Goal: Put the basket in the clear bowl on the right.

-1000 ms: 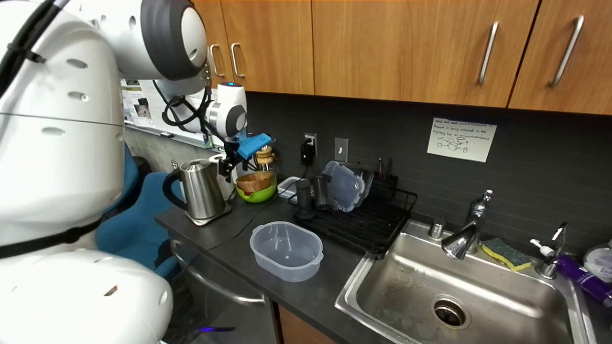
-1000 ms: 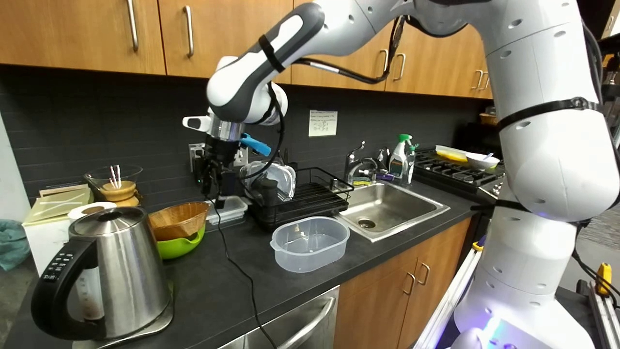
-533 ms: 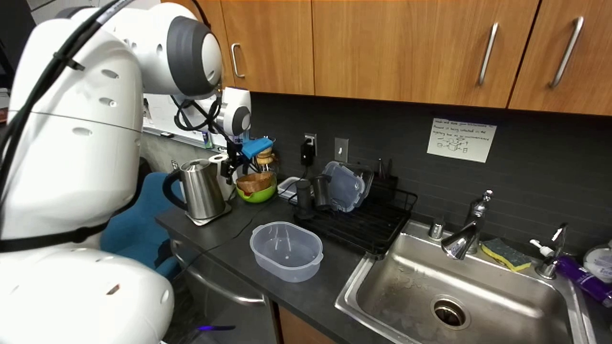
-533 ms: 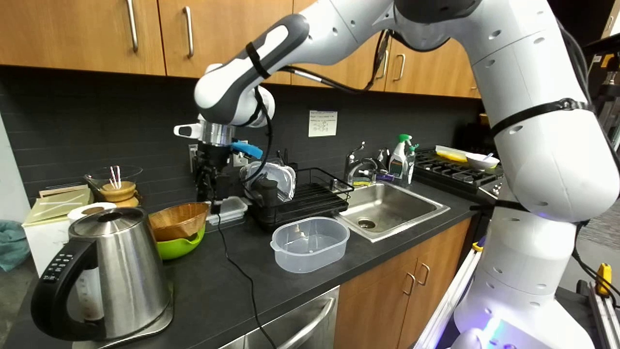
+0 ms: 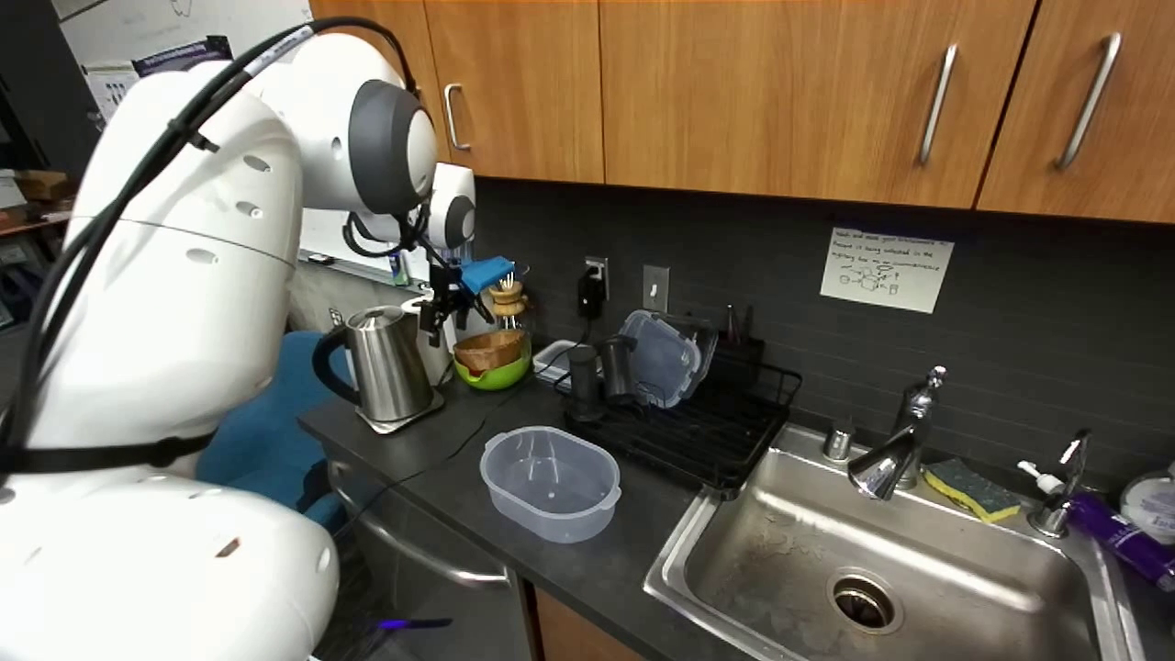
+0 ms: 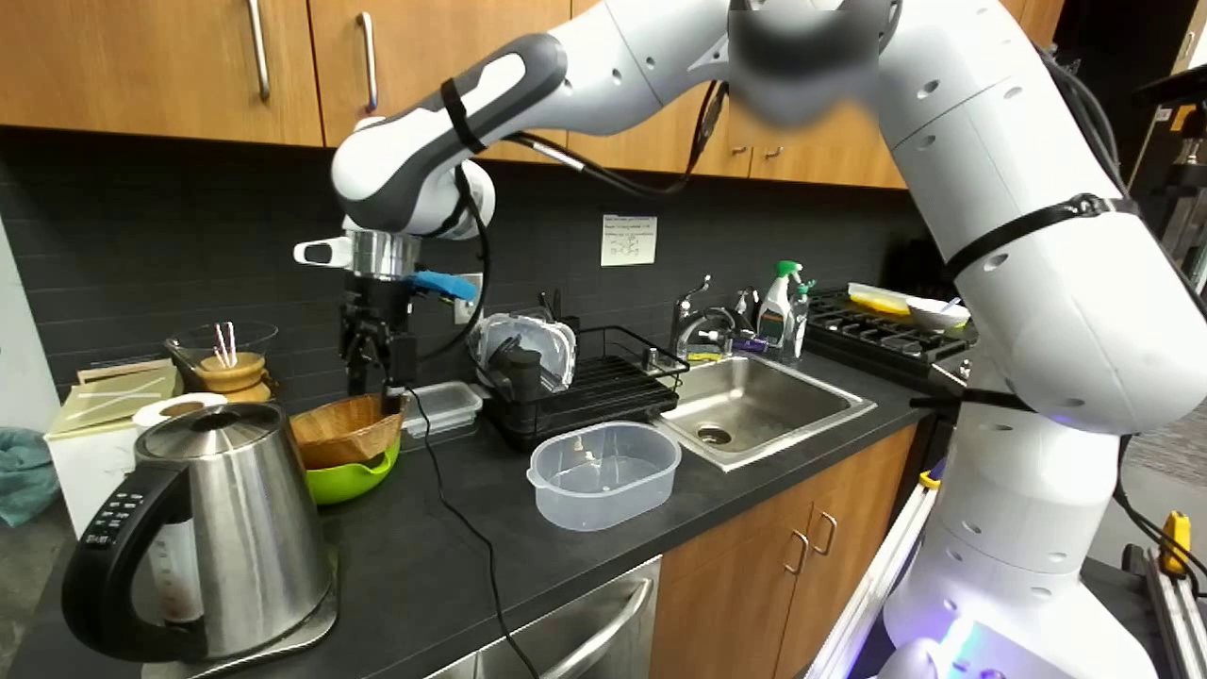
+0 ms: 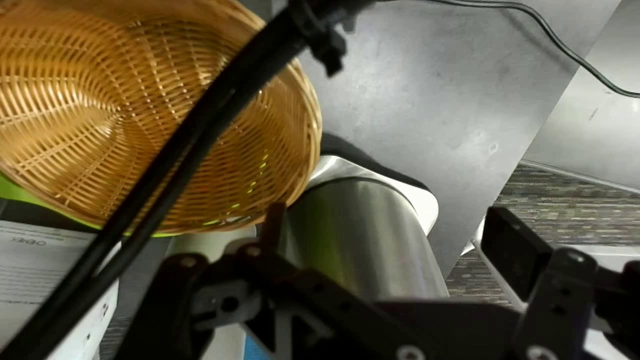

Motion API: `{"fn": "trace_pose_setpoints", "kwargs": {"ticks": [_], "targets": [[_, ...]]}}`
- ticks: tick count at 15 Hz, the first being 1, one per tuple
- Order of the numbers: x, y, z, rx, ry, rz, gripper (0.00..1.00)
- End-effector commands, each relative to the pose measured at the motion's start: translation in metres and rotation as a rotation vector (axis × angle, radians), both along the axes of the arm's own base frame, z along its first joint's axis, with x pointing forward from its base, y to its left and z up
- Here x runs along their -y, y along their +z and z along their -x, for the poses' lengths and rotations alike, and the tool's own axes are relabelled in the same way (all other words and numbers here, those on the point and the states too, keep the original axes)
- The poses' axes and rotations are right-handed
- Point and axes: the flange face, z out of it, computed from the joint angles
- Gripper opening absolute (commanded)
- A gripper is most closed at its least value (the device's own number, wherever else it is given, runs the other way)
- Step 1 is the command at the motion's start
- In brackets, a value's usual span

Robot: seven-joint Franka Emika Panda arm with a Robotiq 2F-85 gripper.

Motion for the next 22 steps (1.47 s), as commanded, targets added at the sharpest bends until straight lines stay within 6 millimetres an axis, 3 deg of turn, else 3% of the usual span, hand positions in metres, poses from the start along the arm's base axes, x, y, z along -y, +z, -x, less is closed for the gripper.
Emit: {"fn": "trace_pose_setpoints", "kwargs": {"ticks": [1,9,22], "targets": [[0.004,-0.001,-0.01,-0.008,0.02,-0.005,1.0],[0.036,-0.036,-0.017,-0.074,-0.037,-0.039,1.0],[0.047,-0.048,-0.024,-0.041,0.045,-0.046,1.0]]}}
